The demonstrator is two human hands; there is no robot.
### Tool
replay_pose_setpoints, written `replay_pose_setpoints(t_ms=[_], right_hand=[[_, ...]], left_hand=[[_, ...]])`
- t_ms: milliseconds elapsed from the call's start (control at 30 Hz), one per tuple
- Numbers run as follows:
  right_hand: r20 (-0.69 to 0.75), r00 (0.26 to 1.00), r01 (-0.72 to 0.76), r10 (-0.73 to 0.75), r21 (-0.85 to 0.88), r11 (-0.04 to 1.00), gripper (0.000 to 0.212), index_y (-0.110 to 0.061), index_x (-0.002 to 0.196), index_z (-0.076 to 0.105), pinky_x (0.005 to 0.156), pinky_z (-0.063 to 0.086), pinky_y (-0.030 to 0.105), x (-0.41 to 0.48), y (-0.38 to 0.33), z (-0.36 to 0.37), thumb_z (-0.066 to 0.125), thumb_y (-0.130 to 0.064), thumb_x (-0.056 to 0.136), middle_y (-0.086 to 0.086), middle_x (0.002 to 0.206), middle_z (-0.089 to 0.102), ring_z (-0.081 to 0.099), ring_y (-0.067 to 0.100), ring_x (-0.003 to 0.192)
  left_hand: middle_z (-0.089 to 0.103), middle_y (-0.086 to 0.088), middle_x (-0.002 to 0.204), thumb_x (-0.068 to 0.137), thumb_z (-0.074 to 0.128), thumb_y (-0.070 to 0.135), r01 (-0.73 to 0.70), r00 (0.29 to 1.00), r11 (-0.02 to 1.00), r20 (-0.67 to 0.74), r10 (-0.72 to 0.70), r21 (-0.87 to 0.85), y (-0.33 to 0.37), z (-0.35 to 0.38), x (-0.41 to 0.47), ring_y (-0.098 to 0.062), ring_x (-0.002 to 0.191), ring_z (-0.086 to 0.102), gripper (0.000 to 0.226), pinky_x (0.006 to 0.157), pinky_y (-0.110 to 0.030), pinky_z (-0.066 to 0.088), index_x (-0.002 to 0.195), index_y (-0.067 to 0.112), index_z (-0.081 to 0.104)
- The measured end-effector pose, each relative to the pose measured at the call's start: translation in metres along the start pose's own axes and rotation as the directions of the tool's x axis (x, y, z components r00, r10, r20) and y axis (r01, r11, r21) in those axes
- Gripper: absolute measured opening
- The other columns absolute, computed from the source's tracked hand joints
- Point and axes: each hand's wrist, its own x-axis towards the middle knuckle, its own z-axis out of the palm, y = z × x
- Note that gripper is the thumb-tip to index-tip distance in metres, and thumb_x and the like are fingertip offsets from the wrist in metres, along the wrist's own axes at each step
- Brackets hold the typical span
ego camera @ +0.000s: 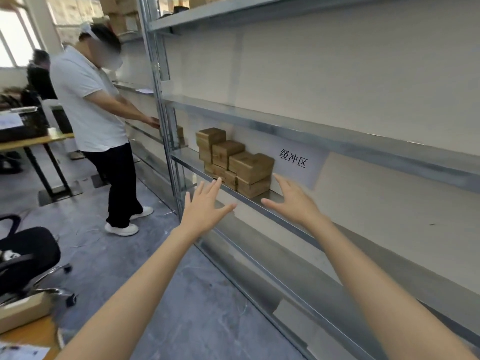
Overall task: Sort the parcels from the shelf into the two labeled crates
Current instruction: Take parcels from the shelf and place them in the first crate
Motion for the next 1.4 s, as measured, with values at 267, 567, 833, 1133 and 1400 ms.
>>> replay_pose_setpoints(t_ms=[267, 567, 833, 1133, 1400], right_hand=[[0.026, 1.000, -0.015, 0.014, 0.047, 0.999, 0.085, -0.031, 0.156, 0.017, 0.111, 0.038, 0.046, 0.130, 0.018, 0.036, 0.059, -0.060, 0.088, -0.002, 0.160, 0.027, 0.034, 0.022, 0.143], [0.047, 0.997, -0.068, 0.065, 0.077, 0.995, 0.086, -0.027, 0.156, 0.017, 0.112, 0.035, 0.044, 0.240, 0.050, 0.068, 0.061, -0.057, 0.088, 0.000, 0.160, 0.027, 0.033, 0.024, 0.143], [0.095, 0.973, -0.219, 0.210, 0.109, 0.970, 0.091, -0.029, 0.157, 0.014, 0.112, 0.035, 0.045, 0.305, 0.076, 0.110, 0.065, -0.055, 0.086, 0.008, 0.158, 0.027, 0.032, 0.027, 0.143], [0.158, 0.892, -0.440, 0.424, 0.089, 0.894, 0.108, -0.033, 0.157, 0.001, 0.108, 0.039, 0.044, 0.373, 0.096, 0.157, 0.073, -0.055, 0.079, 0.012, 0.156, 0.027, 0.035, 0.031, 0.139], [0.226, 0.827, -0.560, 0.515, 0.238, 0.794, 0.123, -0.029, 0.158, -0.001, 0.113, 0.034, 0.033, 0.404, 0.103, 0.194, 0.085, -0.044, 0.070, 0.008, 0.160, 0.024, 0.032, 0.026, 0.143]], left_hand=[[0.019, 0.007, 0.161, 0.089, 0.046, 0.066, -0.003, 1.000, 1.000, 0.012, 0.003, -0.004, -0.034, 0.031, 0.133, -0.021, 0.150, 0.005, 0.082, 0.119, -0.055, 0.001, 0.155, 0.031, 0.014], [0.021, 0.006, 0.161, 0.086, 0.050, 0.067, -0.033, 0.997, 0.999, 0.072, 0.034, -0.015, -0.057, 0.074, 0.256, -0.020, 0.150, 0.005, 0.085, 0.118, -0.055, 0.003, 0.154, 0.030, 0.016], [0.022, 0.005, 0.160, 0.082, 0.059, 0.065, -0.155, 0.977, 0.988, 0.141, 0.157, -0.029, -0.079, 0.123, 0.351, -0.019, 0.149, 0.014, 0.091, 0.119, -0.053, 0.006, 0.154, 0.027, 0.018], [0.035, -0.007, 0.154, 0.069, 0.073, 0.063, -0.317, 0.902, 0.945, 0.282, 0.328, -0.087, -0.118, 0.174, 0.458, -0.021, 0.144, 0.026, 0.110, 0.119, -0.048, 0.008, 0.152, 0.012, 0.021], [0.046, -0.007, 0.148, 0.061, 0.074, 0.070, -0.382, 0.756, 0.906, 0.504, 0.419, -0.180, -0.140, 0.213, 0.521, -0.025, 0.138, 0.039, 0.125, 0.119, -0.048, 0.004, 0.155, 0.020, 0.009]])
